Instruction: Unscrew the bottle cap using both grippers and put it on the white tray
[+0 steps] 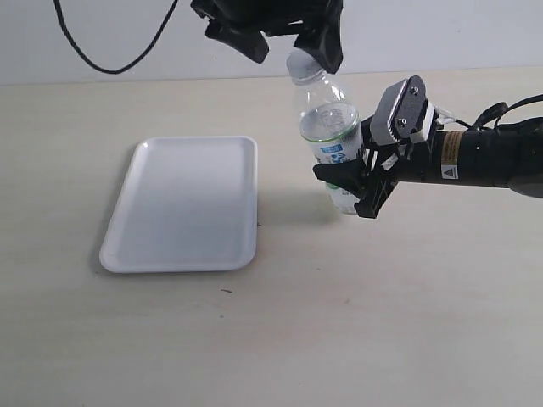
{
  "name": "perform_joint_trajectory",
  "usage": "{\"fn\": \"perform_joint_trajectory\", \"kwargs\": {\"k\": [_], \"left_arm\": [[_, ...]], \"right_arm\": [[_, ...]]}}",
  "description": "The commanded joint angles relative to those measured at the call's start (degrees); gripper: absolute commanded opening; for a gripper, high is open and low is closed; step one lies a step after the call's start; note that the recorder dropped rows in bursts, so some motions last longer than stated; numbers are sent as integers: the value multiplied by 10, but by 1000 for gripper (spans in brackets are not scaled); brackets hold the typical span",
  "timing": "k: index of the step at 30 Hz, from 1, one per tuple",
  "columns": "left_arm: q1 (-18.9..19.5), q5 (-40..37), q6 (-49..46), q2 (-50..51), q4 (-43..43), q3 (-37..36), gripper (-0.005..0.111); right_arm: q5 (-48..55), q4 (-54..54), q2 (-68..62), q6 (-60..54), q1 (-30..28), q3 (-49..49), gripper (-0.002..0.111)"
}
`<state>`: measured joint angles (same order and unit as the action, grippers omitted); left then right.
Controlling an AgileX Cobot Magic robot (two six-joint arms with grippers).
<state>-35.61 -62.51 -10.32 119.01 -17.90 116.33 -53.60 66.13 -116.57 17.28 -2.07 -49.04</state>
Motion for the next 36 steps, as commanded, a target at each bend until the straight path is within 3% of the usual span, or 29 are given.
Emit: {"fn": "perform_joint_trajectory", "kwargs": {"k": [1, 9, 36], "left_arm": [[0, -8, -169, -16, -9, 4, 94], [0, -47, -315, -15, -21, 4, 94], [0, -75, -409, -14, -35, 4, 94]], "right_arm": [[0, -5, 5, 9, 1, 0, 0], [13, -5, 5, 9, 1, 0, 0], [-22, 19, 5, -27, 1, 0, 0]]}}
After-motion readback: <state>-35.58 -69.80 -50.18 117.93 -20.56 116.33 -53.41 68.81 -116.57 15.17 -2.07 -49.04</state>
